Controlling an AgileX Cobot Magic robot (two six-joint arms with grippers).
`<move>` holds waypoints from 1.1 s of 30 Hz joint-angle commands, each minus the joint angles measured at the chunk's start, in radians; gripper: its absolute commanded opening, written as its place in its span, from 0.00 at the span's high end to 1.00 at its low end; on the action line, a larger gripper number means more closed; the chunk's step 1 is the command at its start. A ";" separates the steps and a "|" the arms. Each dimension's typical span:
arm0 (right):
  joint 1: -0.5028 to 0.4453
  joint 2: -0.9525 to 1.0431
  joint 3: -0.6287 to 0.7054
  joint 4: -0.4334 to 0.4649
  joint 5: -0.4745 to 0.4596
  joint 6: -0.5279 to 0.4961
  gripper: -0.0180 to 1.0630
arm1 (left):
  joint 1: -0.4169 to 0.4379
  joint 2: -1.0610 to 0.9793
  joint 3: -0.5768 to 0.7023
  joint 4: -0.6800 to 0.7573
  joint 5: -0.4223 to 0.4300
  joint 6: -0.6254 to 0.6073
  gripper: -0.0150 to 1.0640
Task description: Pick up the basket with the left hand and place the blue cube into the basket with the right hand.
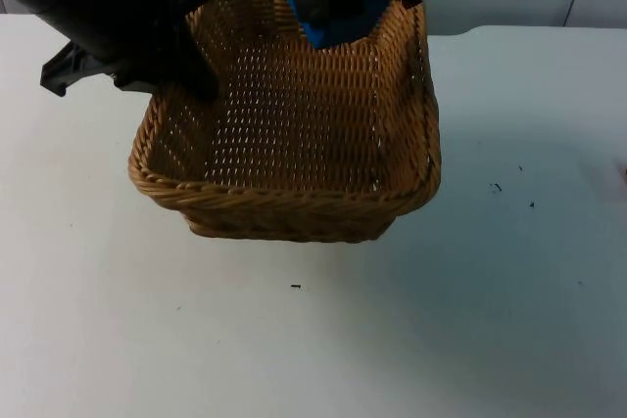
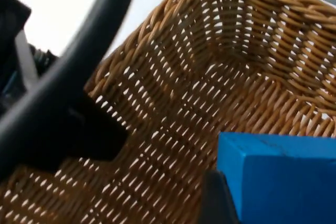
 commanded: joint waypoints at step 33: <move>0.004 0.187 -0.104 -0.007 0.097 -0.033 0.75 | -0.006 -0.020 -0.003 -0.048 -0.017 -0.001 0.99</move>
